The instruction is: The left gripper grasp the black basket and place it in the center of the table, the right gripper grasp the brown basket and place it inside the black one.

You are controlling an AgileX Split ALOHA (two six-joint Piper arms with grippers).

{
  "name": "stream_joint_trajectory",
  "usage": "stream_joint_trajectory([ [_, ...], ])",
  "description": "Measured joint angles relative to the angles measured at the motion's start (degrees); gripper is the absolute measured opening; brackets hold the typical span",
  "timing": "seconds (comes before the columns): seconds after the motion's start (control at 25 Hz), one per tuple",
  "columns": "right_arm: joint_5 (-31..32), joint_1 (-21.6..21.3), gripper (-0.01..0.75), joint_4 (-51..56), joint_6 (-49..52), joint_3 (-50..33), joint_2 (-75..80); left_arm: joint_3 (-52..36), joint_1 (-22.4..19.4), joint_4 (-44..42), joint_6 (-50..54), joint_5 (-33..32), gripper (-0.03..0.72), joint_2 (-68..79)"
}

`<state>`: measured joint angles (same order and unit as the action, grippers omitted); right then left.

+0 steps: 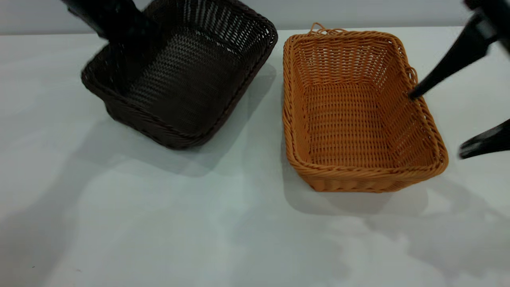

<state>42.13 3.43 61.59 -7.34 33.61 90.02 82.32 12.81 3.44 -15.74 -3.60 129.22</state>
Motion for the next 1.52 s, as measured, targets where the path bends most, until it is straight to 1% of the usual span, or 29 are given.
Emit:
stream_joint_trajectory([
  [0.12,0.0,0.0,0.565,7.9,-2.2,0.2,6.2,0.0,-0.1,-0.2,-0.7,0.3,0.076,-1.8],
  [0.24,0.1,0.0,0.565,14.8,-6.6,0.3,12.1,0.0,-0.1,-0.2,-1.4,2.3,0.076,-2.7],
  [0.36,-0.3,0.0,0.565,19.9,-10.1,0.3,18.1,0.0,-0.1,-0.9,-1.5,4.3,0.076,-2.8],
  [0.48,-0.6,0.0,0.565,23.7,-12.9,0.9,23.2,0.0,-0.1,-1.1,-1.6,4.8,0.076,-2.8],
  [0.6,-1.3,0.0,0.565,25.7,-15.0,3.3,27.3,0.0,-0.1,-1.3,-2.1,5.4,0.076,-2.8],
  [0.84,-2.3,0.0,0.565,26.9,-15.5,7.7,33.0,0.0,0.0,-1.3,-3.0,6.0,0.076,-2.8],
  [0.96,-2.8,0.0,0.541,27.2,-15.5,8.8,35.1,0.0,0.0,-1.3,-3.1,6.2,0.076,-2.8],
  [1.04,-4.0,0.0,0.497,27.2,-15.5,9.7,36.1,0.0,0.0,-1.4,-3.1,6.3,0.076,-2.8],
  [1.12,-4.8,0.0,0.431,27.1,-15.5,10.3,36.6,0.0,0.0,-2.2,-3.1,6.4,0.076,-2.8],
  [1.24,-6.9,0.0,0.269,27.2,-16.9,11.2,36.8,0.0,0.0,-3.4,-3.1,6.8,0.076,-2.8],
  [1.28,-7.3,-0.4,0.218,27.5,-17.8,11.7,36.9,0.0,0.0,-3.9,-3.2,6.9,0.076,-2.8],
  [1.32,-7.9,-1.2,0.152,28.0,-19.1,12.3,36.9,0.0,0.0,-4.3,-3.5,7.1,0.076,-2.8],
  [1.36,-8.2,-2.5,0.096,28.0,-21.1,13.0,36.9,0.0,0.0,-4.8,-3.8,7.2,0.076,-2.8],
  [1.4,-8.4,-4.1,0.081,27.7,-23.1,13.3,36.9,0.0,-0.1,-5.5,-4.0,7.3,0.076,-2.8],
  [1.44,-8.0,-6.4,0.078,27.0,-24.4,13.3,36.9,0.0,-0.1,-6.1,-4.2,7.4,0.076,-2.8],
  [1.52,-7.3,-12.4,0.078,25.9,-28.3,13.5,36.4,0.0,0.1,-7.6,-4.5,7.3,0.076,-2.8],
])
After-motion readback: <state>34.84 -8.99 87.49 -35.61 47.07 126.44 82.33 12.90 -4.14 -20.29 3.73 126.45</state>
